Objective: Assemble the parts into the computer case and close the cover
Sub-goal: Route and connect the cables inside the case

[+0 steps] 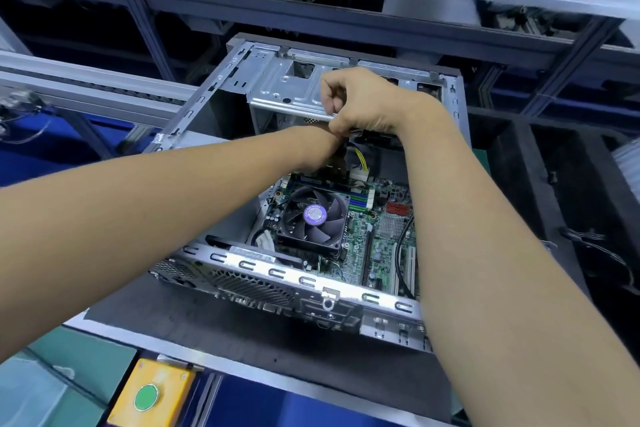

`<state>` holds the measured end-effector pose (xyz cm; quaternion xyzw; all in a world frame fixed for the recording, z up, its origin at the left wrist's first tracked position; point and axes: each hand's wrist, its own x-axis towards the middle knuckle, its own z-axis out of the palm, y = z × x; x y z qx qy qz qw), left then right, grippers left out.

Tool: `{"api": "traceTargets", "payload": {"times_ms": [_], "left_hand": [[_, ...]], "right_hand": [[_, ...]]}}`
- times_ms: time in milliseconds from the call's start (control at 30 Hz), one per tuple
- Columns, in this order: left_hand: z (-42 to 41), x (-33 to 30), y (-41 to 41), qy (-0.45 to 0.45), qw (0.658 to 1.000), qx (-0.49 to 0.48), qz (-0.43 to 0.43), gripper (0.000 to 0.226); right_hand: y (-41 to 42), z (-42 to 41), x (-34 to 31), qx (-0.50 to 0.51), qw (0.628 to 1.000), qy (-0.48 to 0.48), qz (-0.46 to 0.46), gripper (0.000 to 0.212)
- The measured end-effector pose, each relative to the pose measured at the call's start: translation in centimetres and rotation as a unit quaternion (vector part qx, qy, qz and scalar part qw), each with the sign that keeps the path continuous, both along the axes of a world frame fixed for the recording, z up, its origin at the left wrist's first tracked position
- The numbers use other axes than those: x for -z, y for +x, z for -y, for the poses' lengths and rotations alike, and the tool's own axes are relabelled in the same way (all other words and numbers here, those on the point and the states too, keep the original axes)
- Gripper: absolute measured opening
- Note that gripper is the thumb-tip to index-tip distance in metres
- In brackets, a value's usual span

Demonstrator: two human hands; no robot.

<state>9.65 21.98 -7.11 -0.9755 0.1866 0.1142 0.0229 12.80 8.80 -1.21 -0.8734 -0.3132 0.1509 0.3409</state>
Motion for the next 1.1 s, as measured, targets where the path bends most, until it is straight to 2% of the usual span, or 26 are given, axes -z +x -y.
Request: {"api": "traceTargets", "payload": {"times_ms": [500,633,733,867,1100], "left_hand": [[0.08,0.0,0.34,-0.007,1.0,0.019,-0.01,0.028],[0.28,-0.22,0.58,-0.032,0.999,-0.002,-0.014,0.038],[0.49,0.03,0.61,-0.026,0.999,-0.019,-0.009,0.041],[0.46,0.17,0.68,-0.008,0.999,-0.034,-0.012,0.034],[0.2,0.26,0.7,0.017,0.999,0.008,-0.029,0.032]], "right_hand": [[0.02,0.0,0.02,-0.006,1.0,0.001,0.002,0.033],[0.17,-0.26,0.09,0.009,0.999,-0.031,0.027,0.03],[0.12,-0.18,0.1,0.007,1.0,-0.025,0.015,0.031],[-0.04,-0.18,0.02,-0.003,1.0,-0.018,0.008,0.03],[-0.14,-0.22,-0.07,0.001,1.0,-0.025,0.011,0.031]]}}
